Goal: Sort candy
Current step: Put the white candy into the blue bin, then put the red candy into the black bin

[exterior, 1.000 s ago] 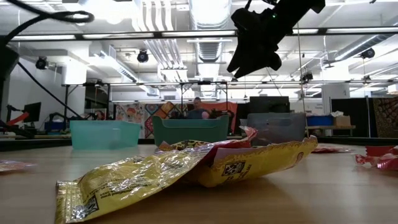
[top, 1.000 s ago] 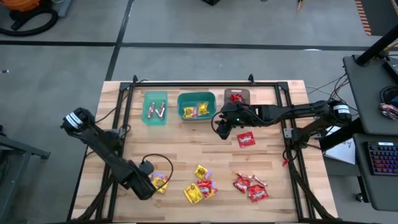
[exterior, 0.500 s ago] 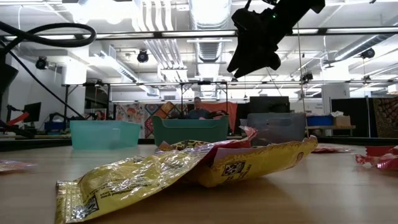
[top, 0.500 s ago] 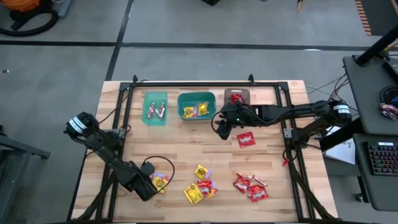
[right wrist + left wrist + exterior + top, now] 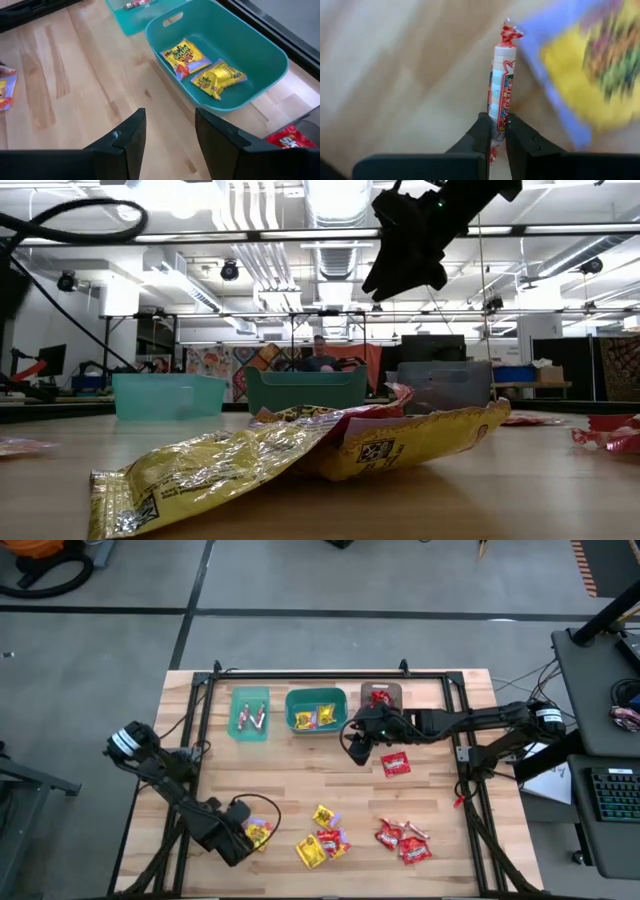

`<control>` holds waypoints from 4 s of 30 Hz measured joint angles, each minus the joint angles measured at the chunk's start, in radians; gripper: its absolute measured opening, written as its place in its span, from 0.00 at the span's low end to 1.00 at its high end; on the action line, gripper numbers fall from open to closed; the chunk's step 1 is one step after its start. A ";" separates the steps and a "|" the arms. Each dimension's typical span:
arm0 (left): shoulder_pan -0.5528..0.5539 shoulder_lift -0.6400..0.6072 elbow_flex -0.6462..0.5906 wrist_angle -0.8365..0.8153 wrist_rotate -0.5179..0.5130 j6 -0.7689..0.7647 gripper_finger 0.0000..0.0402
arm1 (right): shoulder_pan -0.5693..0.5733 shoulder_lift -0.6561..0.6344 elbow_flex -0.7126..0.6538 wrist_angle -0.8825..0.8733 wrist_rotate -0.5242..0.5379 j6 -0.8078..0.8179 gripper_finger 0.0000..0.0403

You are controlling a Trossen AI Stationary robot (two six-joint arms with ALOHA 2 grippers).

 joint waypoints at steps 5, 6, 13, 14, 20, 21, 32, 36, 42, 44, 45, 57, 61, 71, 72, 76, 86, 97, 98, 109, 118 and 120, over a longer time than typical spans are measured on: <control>-0.003 -0.014 0.040 -0.046 -0.122 -0.001 0.01 | 0.014 0.000 -0.006 0.020 0.000 -0.015 0.40; -0.004 -0.021 0.042 -0.052 -0.137 0.000 0.01 | 0.017 0.000 -0.007 0.028 0.000 -0.015 0.40; -0.003 -0.116 0.045 -0.051 -0.298 0.025 0.01 | 0.050 0.000 -0.008 0.067 -0.001 -0.026 0.40; -0.003 -0.134 0.045 -0.052 -0.329 0.033 0.01 | 0.054 0.000 -0.008 0.067 -0.001 -0.028 0.40; -0.002 -0.237 0.045 -0.028 -0.567 0.149 0.01 | 0.076 0.000 -0.019 0.103 -0.001 -0.035 0.40; -0.002 -0.251 0.045 -0.012 -0.607 0.185 0.01 | 0.080 0.000 -0.024 0.118 -0.001 -0.040 0.40; 0.004 -0.357 0.045 0.300 -0.948 0.718 0.01 | 0.162 0.005 -0.124 0.455 -0.012 -0.192 0.40; 0.024 -0.362 0.046 0.332 -1.002 0.840 0.01 | 0.194 0.005 -0.162 0.597 -0.078 -0.250 0.40; 0.106 -0.360 0.046 0.350 -1.005 0.974 0.01 | 0.242 0.005 -0.194 0.745 -0.141 -0.292 0.40; 0.155 -0.363 0.046 0.348 -1.003 1.007 0.01 | 0.253 0.005 -0.194 0.750 -0.139 -0.295 0.40; 0.183 -0.368 0.046 0.343 -0.997 1.024 0.01 | 0.257 0.005 -0.194 0.751 -0.134 -0.295 0.40; 0.793 -0.420 0.016 0.059 -0.758 1.074 0.01 | 0.260 0.005 -0.194 0.745 -0.131 -0.230 0.39; 1.086 -0.416 -0.036 0.055 -0.593 1.157 0.01 | 0.260 0.005 -0.194 0.744 -0.131 -0.217 0.39; 1.494 -0.405 -0.137 0.190 -0.319 1.277 0.12 | 0.271 0.005 -0.194 0.735 -0.131 -0.197 0.39; 1.497 -0.405 -0.137 0.194 -0.320 1.288 0.14 | 0.271 0.005 -0.194 0.735 -0.130 -0.196 0.39; 1.488 -0.405 -0.137 0.215 -0.319 1.308 0.24 | 0.270 0.005 -0.194 0.732 -0.130 -0.172 0.39; 1.356 -0.439 -0.137 0.219 -0.304 1.268 0.36 | 0.276 0.005 -0.193 0.692 -0.130 -0.058 0.39; 0.753 -0.546 -0.137 0.341 -0.475 1.106 0.35 | 0.276 0.005 -0.193 0.450 -0.130 0.347 0.39; 0.692 -0.546 -0.137 0.356 -0.505 1.094 0.35 | 0.276 0.005 -0.193 0.414 -0.130 0.382 0.39; 0.296 -0.469 -0.137 0.520 -0.675 1.043 0.35 | 0.294 0.005 -0.185 0.041 -0.134 0.637 0.39; 0.278 -0.416 -0.137 0.532 -0.685 1.014 0.35 | 0.360 0.005 -0.073 -0.309 -0.133 0.754 0.39; 0.278 -0.409 -0.137 0.534 -0.696 1.014 0.35 | 0.374 0.005 -0.064 -0.351 -0.138 0.763 0.39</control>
